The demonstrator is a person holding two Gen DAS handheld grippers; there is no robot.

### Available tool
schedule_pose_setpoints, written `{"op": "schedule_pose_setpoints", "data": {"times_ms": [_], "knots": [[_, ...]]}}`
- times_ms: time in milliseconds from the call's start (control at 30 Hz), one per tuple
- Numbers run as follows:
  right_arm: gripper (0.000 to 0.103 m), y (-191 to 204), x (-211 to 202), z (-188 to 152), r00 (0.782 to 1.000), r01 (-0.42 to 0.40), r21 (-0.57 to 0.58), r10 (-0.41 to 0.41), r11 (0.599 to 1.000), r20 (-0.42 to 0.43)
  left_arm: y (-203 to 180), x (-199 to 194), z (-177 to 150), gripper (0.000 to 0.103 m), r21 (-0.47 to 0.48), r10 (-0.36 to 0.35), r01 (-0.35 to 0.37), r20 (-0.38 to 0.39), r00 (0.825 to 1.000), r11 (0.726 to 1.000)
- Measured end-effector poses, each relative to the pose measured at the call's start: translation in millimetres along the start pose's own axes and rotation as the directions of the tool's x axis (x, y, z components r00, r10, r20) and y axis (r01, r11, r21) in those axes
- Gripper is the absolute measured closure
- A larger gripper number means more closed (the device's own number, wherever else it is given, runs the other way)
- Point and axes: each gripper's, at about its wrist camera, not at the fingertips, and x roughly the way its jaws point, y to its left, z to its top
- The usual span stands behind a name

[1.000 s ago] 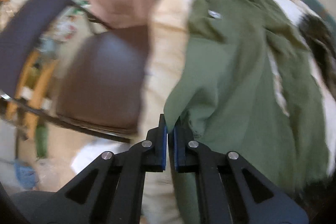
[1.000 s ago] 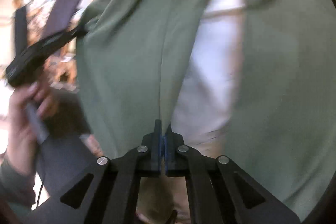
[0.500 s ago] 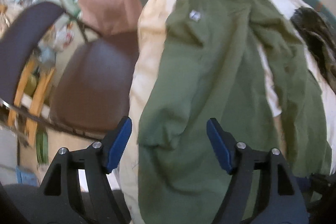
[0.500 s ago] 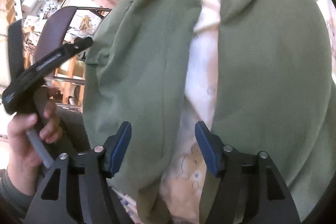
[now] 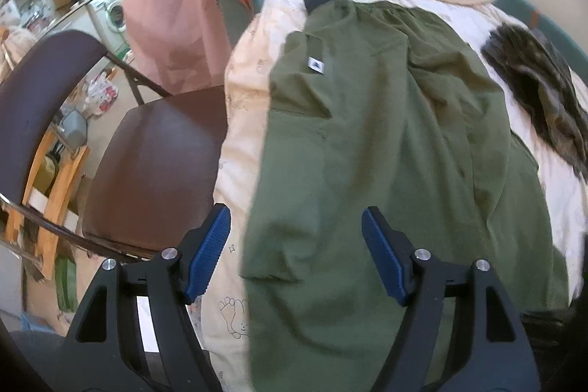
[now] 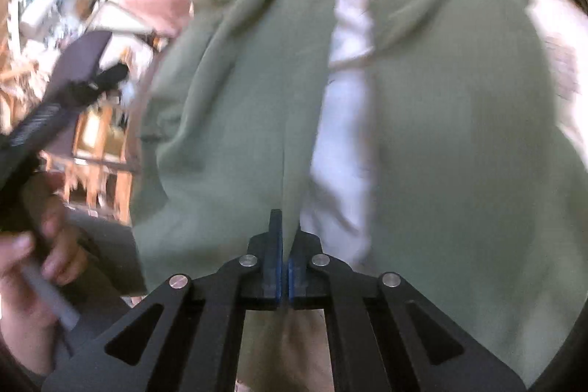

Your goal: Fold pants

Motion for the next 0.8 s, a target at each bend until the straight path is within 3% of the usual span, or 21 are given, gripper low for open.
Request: {"op": "schedule_pose_setpoints", "data": {"times_ms": [67,167,333,367,433,467,533,600,633,700,800], "knots": [[0.103,-15,-2,-11,0.999,0.029,0.041,-0.028,0.999,-0.018,2,0,3,0.032,-0.029,-0.012,0.012,0.000,1.000,1.000],[0.102,-36,31,-21,0.985,0.059,0.093,-0.043,0.994,-0.169,-1,4,5,0.032,-0.046,-0.035,0.035,-0.015,0.999,0.998],[0.088,-31,20,-13,0.980,0.023,0.120,0.002,0.993,-0.198,-4,5,8,0.032,-0.043,-0.038,0.037,-0.024,0.999,0.998],[0.083,-28,9,-9,0.981,-0.012,0.108,0.033,0.994,-0.190,-3,3,8,0.032,-0.049,-0.044,0.043,-0.022,0.999,0.998],[0.058,-27,-24,2,0.985,-0.080,0.075,0.090,0.994,-0.148,-1,3,8,0.032,-0.060,-0.058,0.057,-0.027,0.998,0.997],[0.053,-31,-42,10,0.988,-0.104,0.062,0.111,0.993,-0.107,-2,4,8,0.032,-0.065,-0.064,0.061,-0.033,0.997,0.996],[0.052,-44,-74,24,0.997,-0.077,0.052,0.077,0.996,-0.001,-4,6,8,0.032,-0.080,-0.080,0.076,-0.047,0.996,0.994],[0.052,-74,-100,47,0.993,0.016,0.096,-0.026,0.995,0.112,-9,8,10,0.032,-0.088,-0.096,0.091,-0.053,0.994,0.992],[0.052,-91,-105,53,0.990,0.048,0.135,-0.065,0.990,0.128,-13,9,12,0.032,-0.085,-0.101,0.096,-0.053,0.993,0.992],[0.052,-133,-99,65,0.986,0.094,0.258,-0.125,0.962,0.107,-22,11,14,0.032,-0.068,-0.103,0.100,-0.050,0.993,0.993],[0.053,-156,-68,68,0.998,0.042,0.331,-0.057,0.943,0.035,-37,12,16,0.032,-0.025,-0.103,0.102,-0.044,0.994,0.994]]}}
